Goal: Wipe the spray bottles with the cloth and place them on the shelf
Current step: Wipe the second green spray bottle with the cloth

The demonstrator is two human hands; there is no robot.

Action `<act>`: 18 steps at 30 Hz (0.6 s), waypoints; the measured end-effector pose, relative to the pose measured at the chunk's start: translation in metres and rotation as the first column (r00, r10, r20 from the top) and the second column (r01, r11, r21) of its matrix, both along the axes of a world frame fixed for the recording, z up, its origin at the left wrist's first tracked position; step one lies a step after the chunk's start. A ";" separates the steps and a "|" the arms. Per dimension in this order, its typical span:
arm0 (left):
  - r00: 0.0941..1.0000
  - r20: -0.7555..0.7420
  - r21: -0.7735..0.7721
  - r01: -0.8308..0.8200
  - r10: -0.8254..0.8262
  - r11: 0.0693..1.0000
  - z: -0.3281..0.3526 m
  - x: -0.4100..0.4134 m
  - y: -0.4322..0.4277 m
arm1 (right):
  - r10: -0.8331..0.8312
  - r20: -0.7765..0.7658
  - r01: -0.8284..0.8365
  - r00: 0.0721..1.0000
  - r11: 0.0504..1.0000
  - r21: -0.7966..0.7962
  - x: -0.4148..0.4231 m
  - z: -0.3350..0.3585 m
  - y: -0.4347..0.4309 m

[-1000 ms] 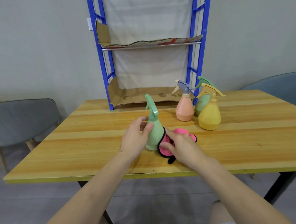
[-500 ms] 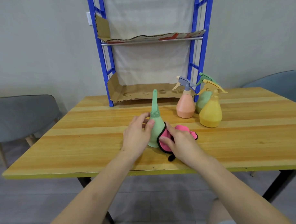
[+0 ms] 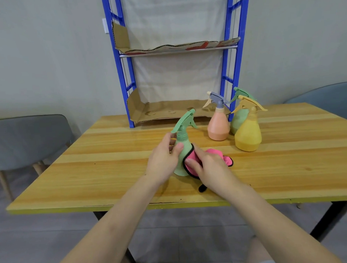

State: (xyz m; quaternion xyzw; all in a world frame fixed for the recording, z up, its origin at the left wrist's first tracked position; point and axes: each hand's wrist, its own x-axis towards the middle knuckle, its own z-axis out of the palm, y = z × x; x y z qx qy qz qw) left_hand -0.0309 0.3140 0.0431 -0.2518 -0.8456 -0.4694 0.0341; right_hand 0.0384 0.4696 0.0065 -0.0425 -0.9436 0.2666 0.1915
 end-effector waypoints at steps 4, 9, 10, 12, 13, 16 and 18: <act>1.000 0.007 -0.007 -0.030 0.030 1.000 0.005 0.004 0.007 | -0.025 0.040 0.022 0.999 0.997 0.079 0.006 -0.007 0.001; 0.997 0.039 0.111 -0.064 0.060 0.992 0.006 0.009 0.016 | 0.035 -0.090 -0.038 0.995 0.999 -0.030 0.004 0.002 -0.010; 0.997 0.074 0.171 -0.048 0.036 0.984 0.004 0.009 0.016 | 0.050 -0.125 -0.057 0.991 0.997 -0.057 0.004 0.004 -0.013; 0.987 0.158 0.305 -0.031 -0.018 0.952 0.002 0.013 0.014 | 0.077 -0.168 -0.092 0.983 0.992 -0.084 0.005 0.006 -0.017; 0.983 0.179 0.352 -0.029 -0.037 0.935 0.001 0.014 0.013 | 0.088 -0.174 -0.103 0.981 0.992 -0.079 0.006 0.006 -0.018; 0.982 0.185 0.422 -0.058 -0.023 0.905 0.002 0.019 0.015 | 0.084 -0.128 -0.089 0.988 0.995 -0.039 0.008 0.004 -0.012; 0.981 0.191 0.446 -0.097 0.011 0.890 0.000 0.021 0.017 | 0.045 -0.027 -0.046 0.999 0.999 -0.019 0.009 0.000 -0.005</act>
